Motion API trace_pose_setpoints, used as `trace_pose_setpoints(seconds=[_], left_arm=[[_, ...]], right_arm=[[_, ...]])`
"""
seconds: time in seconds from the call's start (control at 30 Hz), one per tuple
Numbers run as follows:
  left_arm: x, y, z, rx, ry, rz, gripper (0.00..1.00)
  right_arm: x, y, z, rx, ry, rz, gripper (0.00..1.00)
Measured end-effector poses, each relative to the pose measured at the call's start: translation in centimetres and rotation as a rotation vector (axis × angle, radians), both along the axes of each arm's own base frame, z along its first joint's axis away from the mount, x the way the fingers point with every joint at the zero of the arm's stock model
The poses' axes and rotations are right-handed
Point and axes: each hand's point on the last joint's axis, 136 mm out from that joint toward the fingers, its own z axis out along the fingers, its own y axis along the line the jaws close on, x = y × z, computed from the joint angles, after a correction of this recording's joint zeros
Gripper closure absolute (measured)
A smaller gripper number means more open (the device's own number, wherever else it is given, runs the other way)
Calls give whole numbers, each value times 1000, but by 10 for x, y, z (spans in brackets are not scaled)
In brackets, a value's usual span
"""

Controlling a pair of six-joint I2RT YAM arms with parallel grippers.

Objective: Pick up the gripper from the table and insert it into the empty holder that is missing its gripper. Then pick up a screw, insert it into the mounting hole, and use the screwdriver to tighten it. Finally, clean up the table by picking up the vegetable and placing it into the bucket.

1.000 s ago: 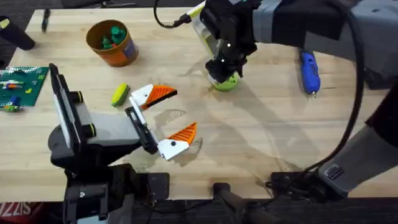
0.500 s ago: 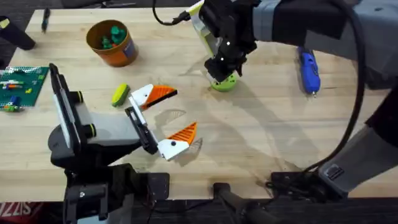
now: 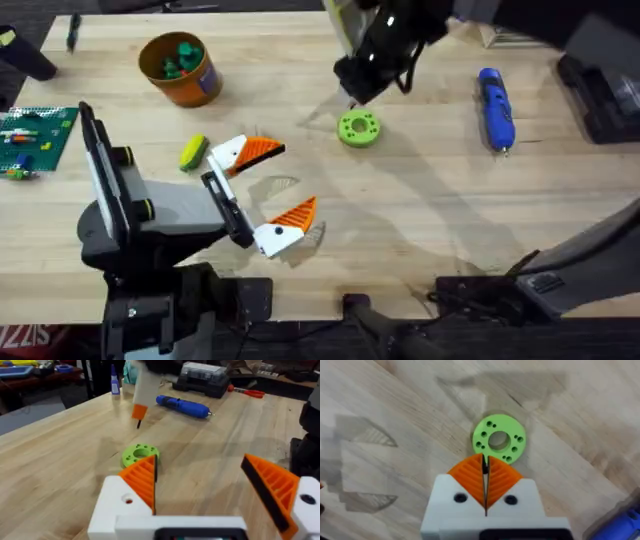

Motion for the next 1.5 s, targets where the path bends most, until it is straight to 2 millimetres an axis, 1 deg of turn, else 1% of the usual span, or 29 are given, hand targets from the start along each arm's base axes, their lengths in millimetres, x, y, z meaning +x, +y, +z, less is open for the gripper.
trace_pose_setpoints(seconds=[0.13,0.23,0.47,0.63,0.9,0.93,1.13,1.27,1.5], left_arm=[[0,0,0,0,0,0,15],[0,0,0,0,0,0,15],[0,0,0,0,0,0,15],[0,0,0,0,0,0,15],[0,0,0,0,0,0,15],[0,0,0,0,0,0,15],[0,0,0,0,0,0,15],[0,0,0,0,0,0,15],[0,0,0,0,0,0,14]], right_arm=[[-4,-1,25,-3,-2,17,995],[-11,3,45,-5,-9,50,995],[-30,30,96,37,-73,148,995],[-46,51,117,70,-110,214,995],[-72,88,132,115,-160,337,995],[-87,106,135,135,-175,395,995],[-112,124,136,144,-173,467,995],[-121,131,131,130,-149,492,995],[-118,147,121,108,-88,504,995]])
